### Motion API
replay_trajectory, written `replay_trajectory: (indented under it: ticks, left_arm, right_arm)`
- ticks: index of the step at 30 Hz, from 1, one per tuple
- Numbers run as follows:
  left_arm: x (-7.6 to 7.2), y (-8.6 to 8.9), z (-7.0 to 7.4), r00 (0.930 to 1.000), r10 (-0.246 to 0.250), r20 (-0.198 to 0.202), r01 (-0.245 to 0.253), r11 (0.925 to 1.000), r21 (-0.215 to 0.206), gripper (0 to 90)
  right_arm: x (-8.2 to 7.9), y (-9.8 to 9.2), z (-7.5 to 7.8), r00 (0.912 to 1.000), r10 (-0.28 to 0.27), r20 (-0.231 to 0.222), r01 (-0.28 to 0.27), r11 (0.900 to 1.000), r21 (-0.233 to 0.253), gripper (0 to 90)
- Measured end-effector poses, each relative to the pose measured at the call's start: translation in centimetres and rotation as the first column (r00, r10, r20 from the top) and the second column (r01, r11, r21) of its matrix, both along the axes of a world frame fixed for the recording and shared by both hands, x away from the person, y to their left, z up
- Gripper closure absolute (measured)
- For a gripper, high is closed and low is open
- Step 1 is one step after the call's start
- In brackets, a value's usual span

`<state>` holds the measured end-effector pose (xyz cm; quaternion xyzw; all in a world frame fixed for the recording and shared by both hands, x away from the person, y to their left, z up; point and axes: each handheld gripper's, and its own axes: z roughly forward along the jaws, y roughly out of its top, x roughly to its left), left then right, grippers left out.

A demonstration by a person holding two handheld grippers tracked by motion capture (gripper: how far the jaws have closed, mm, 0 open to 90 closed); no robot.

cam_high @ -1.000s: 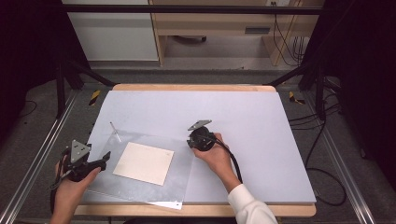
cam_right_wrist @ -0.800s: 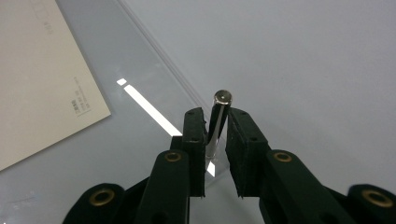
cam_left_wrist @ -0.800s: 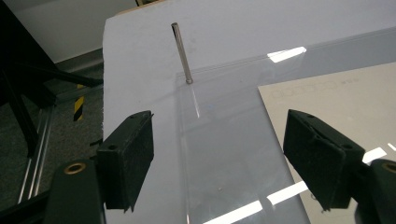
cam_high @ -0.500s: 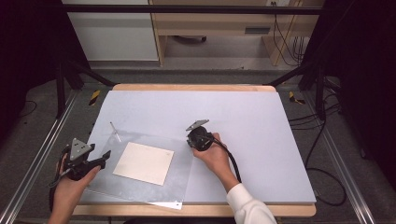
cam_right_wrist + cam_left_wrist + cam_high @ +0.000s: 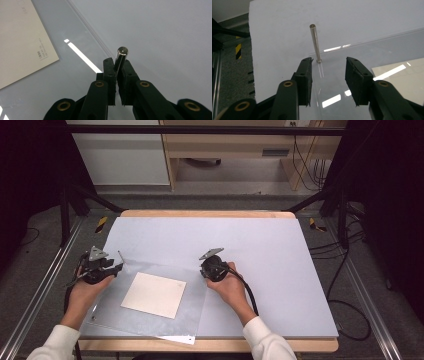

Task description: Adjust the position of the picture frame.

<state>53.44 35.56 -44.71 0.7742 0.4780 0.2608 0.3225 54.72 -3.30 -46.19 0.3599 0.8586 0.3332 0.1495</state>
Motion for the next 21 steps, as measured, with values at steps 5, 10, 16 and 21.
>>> replay_trajectory:
  ticks: [5, 10, 16, 21]
  left_arm:
    - [1.1, 0.1, -0.4, 0.9999, 0.009, -0.008, -0.009, 0.9999, -0.011, 61.4]
    - [2.3, -0.1, -0.7, 0.9997, 0.013, -0.019, -0.014, 0.9997, -0.021, 67.0]
    - [3.4, -0.7, -1.5, 0.9997, 0.018, -0.014, -0.018, 0.9998, 0.007, 71.8]
    - [3.7, -0.7, -1.7, 0.9997, 0.024, -0.004, -0.024, 0.9994, 0.023, 80.1]
  right_arm:
    - [0.0, 0.0, 0.0, 1.0000, -0.005, -0.005, 0.005, 1.000, 0.001, 85.1]
    - [0.0, 0.0, 0.0, 1.0000, -0.005, -0.006, 0.005, 1.000, -0.002, 85.1]
    - [0.0, 0.0, 0.1, 0.9999, -0.007, -0.010, 0.007, 1.000, 0.000, 85.1]
    - [0.0, -0.1, 0.0, 0.9999, -0.007, -0.009, 0.007, 1.000, 0.004, 85.1]
